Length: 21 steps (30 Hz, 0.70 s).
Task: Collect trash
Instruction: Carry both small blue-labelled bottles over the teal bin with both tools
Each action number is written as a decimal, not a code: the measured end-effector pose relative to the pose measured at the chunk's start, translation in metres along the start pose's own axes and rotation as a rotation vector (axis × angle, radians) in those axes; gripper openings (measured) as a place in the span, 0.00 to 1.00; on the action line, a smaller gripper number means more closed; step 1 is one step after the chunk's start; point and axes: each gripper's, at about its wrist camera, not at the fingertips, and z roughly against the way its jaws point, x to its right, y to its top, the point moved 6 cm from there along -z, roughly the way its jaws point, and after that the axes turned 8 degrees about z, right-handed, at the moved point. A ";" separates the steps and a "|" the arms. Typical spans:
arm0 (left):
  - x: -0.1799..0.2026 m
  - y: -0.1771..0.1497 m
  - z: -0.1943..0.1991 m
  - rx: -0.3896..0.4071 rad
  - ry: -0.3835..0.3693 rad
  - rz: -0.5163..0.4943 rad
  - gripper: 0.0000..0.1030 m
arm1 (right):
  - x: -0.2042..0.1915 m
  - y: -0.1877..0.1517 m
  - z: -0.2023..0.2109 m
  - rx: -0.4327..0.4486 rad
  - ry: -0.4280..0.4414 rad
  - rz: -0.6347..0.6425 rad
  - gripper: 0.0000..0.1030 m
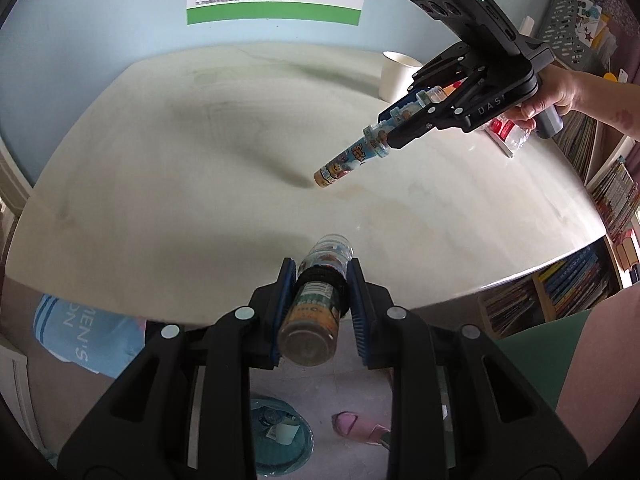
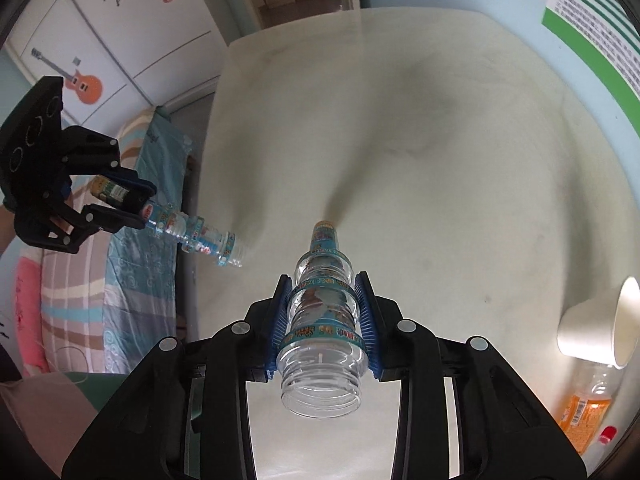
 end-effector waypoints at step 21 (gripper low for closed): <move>-0.135 -0.256 0.029 -0.099 0.165 0.446 0.24 | -0.284 0.109 -0.207 -0.174 0.283 0.350 0.33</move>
